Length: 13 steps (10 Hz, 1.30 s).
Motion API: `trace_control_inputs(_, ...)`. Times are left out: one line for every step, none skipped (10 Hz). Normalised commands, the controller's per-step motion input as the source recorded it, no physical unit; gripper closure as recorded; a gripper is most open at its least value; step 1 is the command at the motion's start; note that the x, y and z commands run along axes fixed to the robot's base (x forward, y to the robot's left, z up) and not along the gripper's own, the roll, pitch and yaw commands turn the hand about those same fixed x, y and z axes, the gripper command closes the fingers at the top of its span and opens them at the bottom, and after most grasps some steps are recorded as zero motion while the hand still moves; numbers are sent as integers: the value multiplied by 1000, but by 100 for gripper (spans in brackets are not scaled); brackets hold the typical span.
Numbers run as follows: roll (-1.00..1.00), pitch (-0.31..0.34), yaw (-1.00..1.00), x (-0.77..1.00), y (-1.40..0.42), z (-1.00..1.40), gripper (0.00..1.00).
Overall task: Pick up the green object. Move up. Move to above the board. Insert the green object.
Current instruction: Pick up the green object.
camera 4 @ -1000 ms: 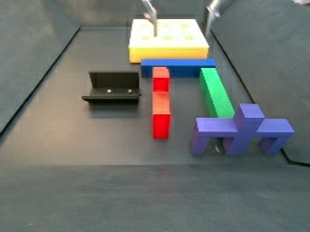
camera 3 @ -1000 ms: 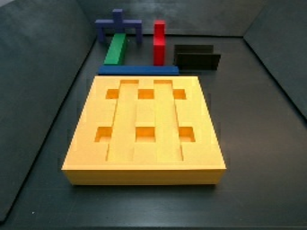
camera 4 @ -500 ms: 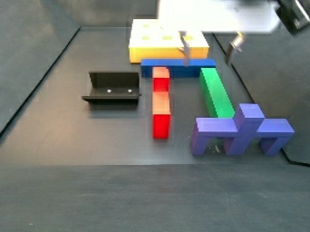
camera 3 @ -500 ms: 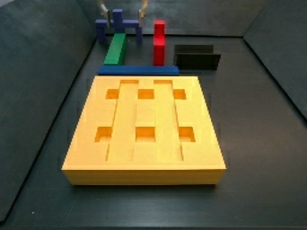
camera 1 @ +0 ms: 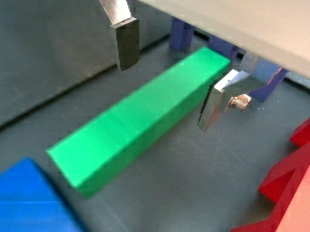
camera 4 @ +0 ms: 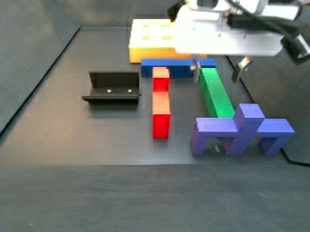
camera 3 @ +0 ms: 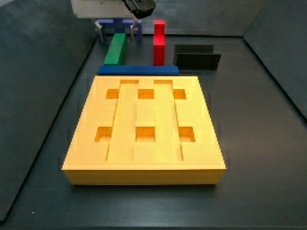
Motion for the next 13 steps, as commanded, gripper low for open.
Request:
trace_control_inputs(84,51,-74,111,134,-363,0)
trace_control_inputs(59,40,-277,-274,69,-283,0)
trace_control_inputs(84,0,-286,-494,0,-129,0)
trace_control_inputs(3,0,-257,-326,0,-177,0)
trace_control_inputs(0,0,-169,-151,83,-251,0)
trace_control_inputs(0,0,0,0,194,-303,0)
trace_control_inputs(0,41,23,214,223,-320,0)
trace_control_inputs(-16,0,31,29,157,-249,0)
trace_control_inputs(-26,0,66,0,17,-86,0)
trace_control_inputs(0,0,9,0,0,0,0)
trace_control_inputs(-7,0,0,0,0,0,0)
trace_control_inputs(0,0,0,0,0,97,0)
trace_control_inputs(0,0,0,0,0,223,0)
